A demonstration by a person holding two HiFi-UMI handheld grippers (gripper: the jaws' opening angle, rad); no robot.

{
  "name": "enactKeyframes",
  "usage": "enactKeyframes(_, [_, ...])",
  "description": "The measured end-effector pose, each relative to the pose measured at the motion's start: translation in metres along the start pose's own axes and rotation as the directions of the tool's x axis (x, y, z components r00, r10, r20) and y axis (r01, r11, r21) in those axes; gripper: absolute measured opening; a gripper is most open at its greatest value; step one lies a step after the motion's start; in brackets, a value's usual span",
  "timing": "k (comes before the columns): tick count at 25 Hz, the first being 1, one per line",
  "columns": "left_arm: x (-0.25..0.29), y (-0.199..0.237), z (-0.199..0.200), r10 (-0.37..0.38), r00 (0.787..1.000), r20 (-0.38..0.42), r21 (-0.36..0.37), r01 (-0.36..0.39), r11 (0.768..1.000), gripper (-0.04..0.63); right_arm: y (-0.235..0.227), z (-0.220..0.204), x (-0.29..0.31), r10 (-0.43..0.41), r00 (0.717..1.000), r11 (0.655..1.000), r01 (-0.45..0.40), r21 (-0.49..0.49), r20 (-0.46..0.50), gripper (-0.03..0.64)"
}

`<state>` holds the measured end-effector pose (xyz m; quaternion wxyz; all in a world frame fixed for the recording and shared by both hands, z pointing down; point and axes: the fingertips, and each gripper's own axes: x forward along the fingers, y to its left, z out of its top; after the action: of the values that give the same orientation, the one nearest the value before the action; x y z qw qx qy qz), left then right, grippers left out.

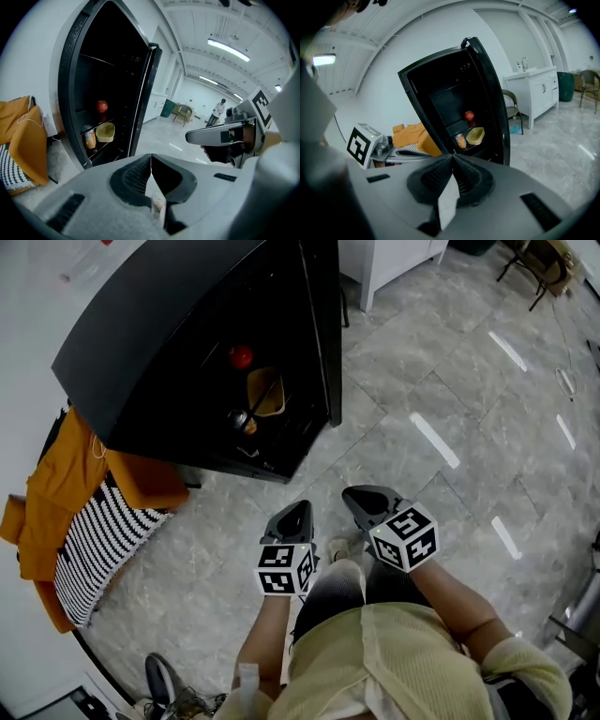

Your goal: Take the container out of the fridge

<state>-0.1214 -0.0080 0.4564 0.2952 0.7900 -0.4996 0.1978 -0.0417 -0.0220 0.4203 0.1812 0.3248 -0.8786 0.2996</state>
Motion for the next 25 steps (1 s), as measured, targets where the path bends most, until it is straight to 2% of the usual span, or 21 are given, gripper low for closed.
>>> enactKeyframes(7, [0.034, 0.013, 0.005, 0.055, 0.998, 0.013, -0.016, -0.055, 0.998, 0.023, -0.041, 0.004, 0.01, 0.01, 1.0, 1.0, -0.009, 0.008, -0.028, 0.029])
enactKeyframes(17, [0.087, 0.046, 0.009, 0.14, 0.99, -0.003, 0.009, -0.14, 0.99, 0.023, -0.093, 0.001, 0.038, 0.022, 0.998, 1.0, -0.021, 0.015, -0.051, 0.029])
enactKeyframes(25, [0.115, 0.066, -0.005, 0.201, 0.98, -0.001, -0.012, -0.201, 0.979, 0.023, -0.121, -0.008, 0.07, 0.041, 0.997, 0.999, -0.041, -0.004, -0.061, 0.029])
